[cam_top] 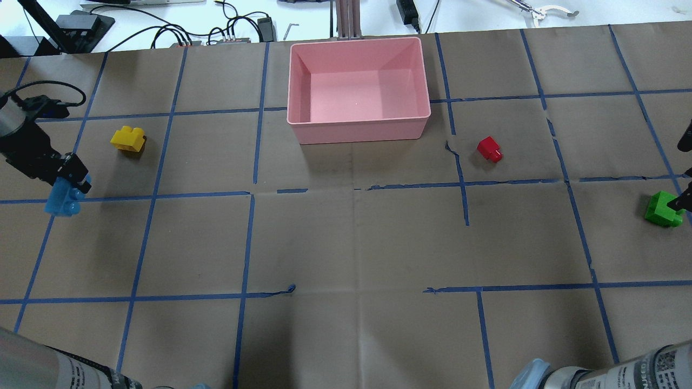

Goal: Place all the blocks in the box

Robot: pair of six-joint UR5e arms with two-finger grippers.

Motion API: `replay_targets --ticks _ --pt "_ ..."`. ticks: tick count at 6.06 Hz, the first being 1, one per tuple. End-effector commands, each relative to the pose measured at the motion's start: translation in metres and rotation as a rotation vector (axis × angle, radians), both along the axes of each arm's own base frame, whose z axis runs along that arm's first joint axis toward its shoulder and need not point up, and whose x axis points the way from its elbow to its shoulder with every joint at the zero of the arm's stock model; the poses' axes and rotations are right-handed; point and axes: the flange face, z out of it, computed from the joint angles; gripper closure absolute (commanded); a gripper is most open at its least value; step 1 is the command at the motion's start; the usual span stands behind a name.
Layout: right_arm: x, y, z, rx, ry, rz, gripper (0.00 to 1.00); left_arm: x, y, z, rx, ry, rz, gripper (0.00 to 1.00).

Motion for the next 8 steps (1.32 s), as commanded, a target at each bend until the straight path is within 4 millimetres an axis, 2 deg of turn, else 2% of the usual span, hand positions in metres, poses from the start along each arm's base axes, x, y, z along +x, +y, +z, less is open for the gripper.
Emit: replay_targets --ticks 1,2,3,4,5,6,7,8 --pt "-0.003 -0.003 -0.029 0.028 -0.029 0.021 0.0 -0.115 -0.047 0.054 -0.093 -0.009 -0.152 0.97" --pt "-0.008 -0.008 -0.042 0.018 -0.018 0.059 0.0 -0.188 -0.074 0.066 -0.12 -0.018 -0.275 0.97" --pt "-0.009 -0.009 -0.049 0.018 -0.016 0.071 0.0 -0.24 -0.1 0.071 -0.168 -0.013 -0.358 0.97" --pt "-0.008 -0.008 -0.05 0.021 -0.017 0.086 0.0 -0.32 -0.119 0.073 -0.215 -0.018 -0.473 0.96" --pt "-0.008 -0.007 -0.051 0.027 -0.018 0.093 0.0 -0.389 -0.134 0.062 -0.253 -0.018 -0.486 0.96" --pt "-0.01 -0.003 -0.056 0.063 -0.001 0.095 0.0 -0.448 -0.142 0.05 -0.302 -0.016 -0.495 0.96" --pt "-0.012 -0.001 -0.056 0.09 0.02 0.095 0.0 -0.486 -0.151 0.018 -0.354 -0.012 -0.46 0.96" --pt "-0.012 0.0 -0.056 0.095 0.024 0.094 0.0 -0.495 -0.165 -0.004 -0.436 -0.01 -0.441 0.96"
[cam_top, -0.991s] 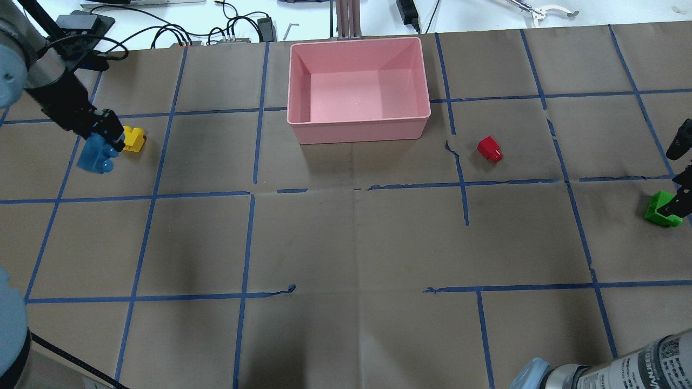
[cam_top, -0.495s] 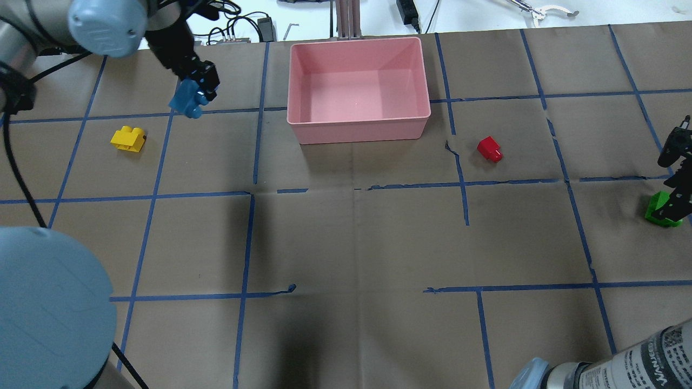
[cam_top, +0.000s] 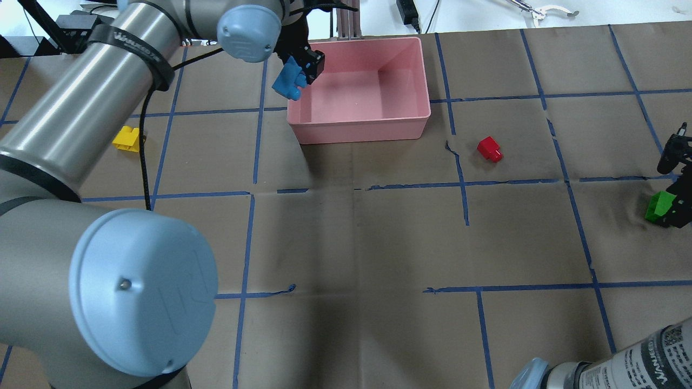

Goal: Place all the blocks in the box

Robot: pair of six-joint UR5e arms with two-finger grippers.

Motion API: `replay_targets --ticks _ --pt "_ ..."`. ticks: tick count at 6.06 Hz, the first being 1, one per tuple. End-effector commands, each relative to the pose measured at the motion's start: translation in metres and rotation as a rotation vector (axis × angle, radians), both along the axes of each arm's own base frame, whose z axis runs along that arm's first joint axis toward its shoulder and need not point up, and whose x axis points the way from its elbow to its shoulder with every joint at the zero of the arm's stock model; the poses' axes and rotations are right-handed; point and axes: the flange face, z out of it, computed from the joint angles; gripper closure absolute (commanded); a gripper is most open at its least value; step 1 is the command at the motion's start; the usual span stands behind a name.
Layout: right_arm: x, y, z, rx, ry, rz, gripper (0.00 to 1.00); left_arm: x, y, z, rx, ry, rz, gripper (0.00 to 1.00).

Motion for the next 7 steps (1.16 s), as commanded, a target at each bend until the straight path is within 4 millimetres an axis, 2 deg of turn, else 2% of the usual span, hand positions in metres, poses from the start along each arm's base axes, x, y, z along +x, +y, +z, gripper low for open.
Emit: replay_targets --ticks 1,2,3,4,5,6,7 --pt "0.0 0.001 0.0 0.011 0.007 -0.002 0.05 -0.022 -0.019 -0.026 -0.148 0.052 0.04 0.95" --pt "-0.001 0.001 0.0 0.011 0.01 -0.005 0.36 -0.023 -0.016 -0.038 -0.129 0.051 0.06 0.63" --pt "-0.001 0.001 0.001 0.009 0.012 -0.003 0.5 -0.022 -0.004 -0.046 -0.105 0.039 0.056 0.01" --pt "-0.001 0.0 0.008 -0.004 0.02 0.001 0.55 -0.019 0.004 -0.04 -0.102 0.034 0.052 0.0" --pt "-0.003 -0.003 0.02 -0.022 0.038 -0.013 0.56 -0.016 0.013 -0.024 -0.114 0.033 0.057 0.0" --pt "0.003 -0.003 0.069 -0.079 0.084 -0.09 0.56 0.001 0.025 0.01 -0.142 0.032 0.077 0.0" --pt "0.019 0.008 0.114 -0.103 0.067 -0.206 0.56 0.059 0.021 0.027 -0.154 0.05 0.187 0.0"
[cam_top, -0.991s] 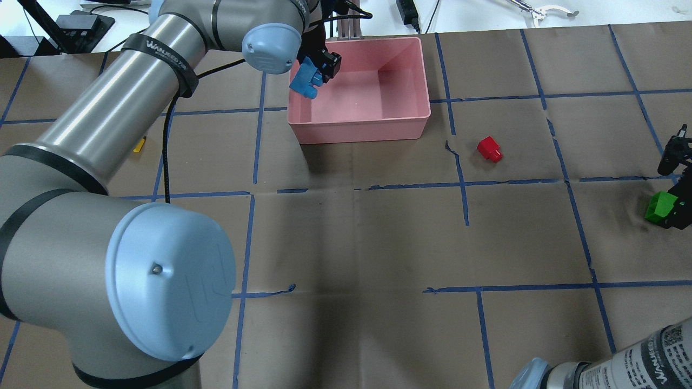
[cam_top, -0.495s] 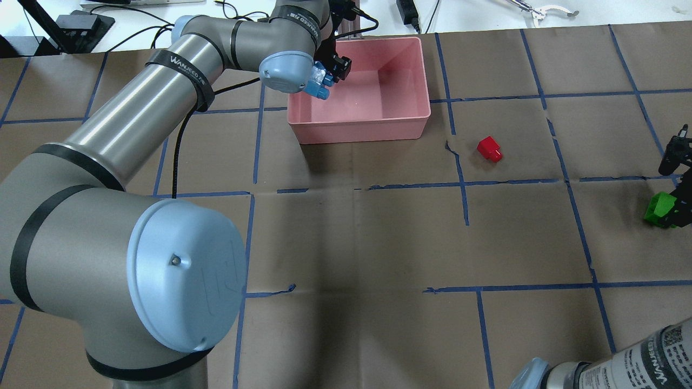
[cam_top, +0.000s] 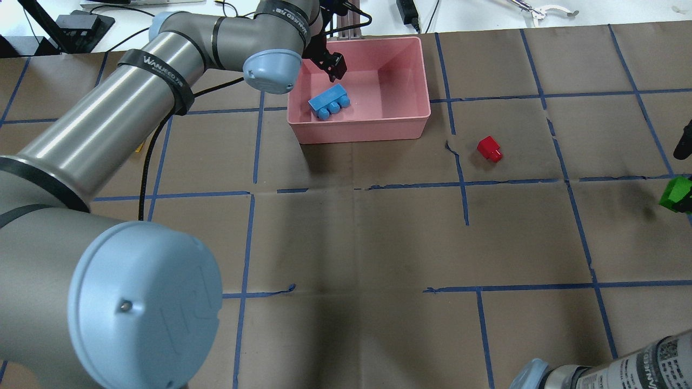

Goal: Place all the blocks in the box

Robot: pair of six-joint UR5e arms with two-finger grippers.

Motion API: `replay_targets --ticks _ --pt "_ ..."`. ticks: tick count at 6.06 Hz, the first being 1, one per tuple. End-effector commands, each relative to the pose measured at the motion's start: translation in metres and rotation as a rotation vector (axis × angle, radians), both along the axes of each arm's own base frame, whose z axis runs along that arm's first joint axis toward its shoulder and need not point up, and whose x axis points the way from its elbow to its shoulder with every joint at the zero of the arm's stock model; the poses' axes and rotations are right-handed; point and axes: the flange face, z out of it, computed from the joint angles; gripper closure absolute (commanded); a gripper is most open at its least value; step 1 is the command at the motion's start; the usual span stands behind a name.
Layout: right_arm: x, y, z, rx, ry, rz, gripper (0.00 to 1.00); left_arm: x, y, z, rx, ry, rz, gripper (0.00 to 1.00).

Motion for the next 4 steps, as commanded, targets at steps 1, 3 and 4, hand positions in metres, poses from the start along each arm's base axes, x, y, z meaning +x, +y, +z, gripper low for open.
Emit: replay_targets --ticks 1,3,4 --pt "0.035 0.011 0.084 -0.108 -0.038 -0.217 0.56 0.118 -0.003 0.038 -0.018 0.049 0.161 0.0" --pt "0.107 -0.024 0.125 -0.139 -0.048 -0.318 0.56 0.221 0.052 0.017 0.084 0.099 0.266 0.0" --pt "0.157 -0.045 0.143 -0.143 -0.062 -0.362 0.55 0.282 0.074 0.006 0.114 0.092 0.32 0.0"
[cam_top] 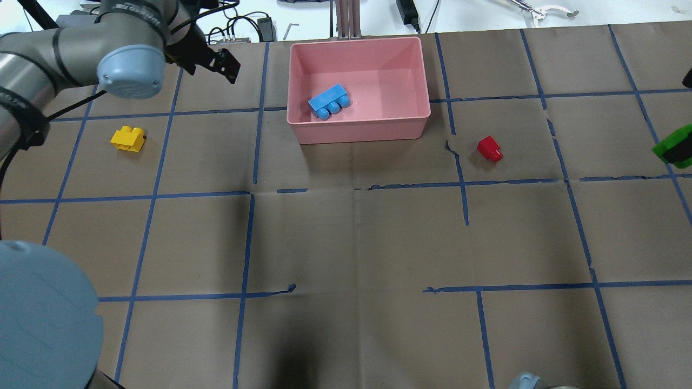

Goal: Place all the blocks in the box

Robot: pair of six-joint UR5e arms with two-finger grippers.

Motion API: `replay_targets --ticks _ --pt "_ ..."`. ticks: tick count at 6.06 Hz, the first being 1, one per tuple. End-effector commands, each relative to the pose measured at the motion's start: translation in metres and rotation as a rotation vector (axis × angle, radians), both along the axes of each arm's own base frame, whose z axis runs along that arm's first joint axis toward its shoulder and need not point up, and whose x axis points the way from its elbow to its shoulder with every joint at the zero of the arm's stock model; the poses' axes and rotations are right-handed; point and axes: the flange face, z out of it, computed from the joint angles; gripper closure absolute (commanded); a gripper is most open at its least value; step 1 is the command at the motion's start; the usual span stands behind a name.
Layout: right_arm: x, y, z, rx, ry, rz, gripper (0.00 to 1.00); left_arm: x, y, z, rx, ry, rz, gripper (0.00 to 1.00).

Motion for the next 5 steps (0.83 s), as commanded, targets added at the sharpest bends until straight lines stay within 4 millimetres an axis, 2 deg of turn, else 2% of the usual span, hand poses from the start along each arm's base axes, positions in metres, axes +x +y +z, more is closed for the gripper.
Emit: replay_targets --ticks 1,2,3,4,5 --pt "0.095 -0.031 0.038 -0.001 -0.041 -0.126 0.54 0.117 0.039 -0.02 0.057 -0.007 0.082 0.0" --pt "0.159 -0.046 0.053 -0.007 -0.065 -0.186 0.54 0.16 0.044 -0.03 0.076 -0.019 0.066 0.0" --pt "0.231 -0.059 0.047 -0.002 -0.084 -0.213 0.52 0.18 0.045 -0.038 0.087 -0.048 -0.049 0.0" --pt "0.303 -0.083 0.036 0.0 -0.101 -0.255 0.52 0.191 0.033 -0.05 0.085 -0.1 -0.295 0.0" --pt "0.361 -0.12 0.024 -0.004 -0.116 -0.298 0.52 0.202 0.022 -0.068 0.075 -0.146 -0.498 0.0"
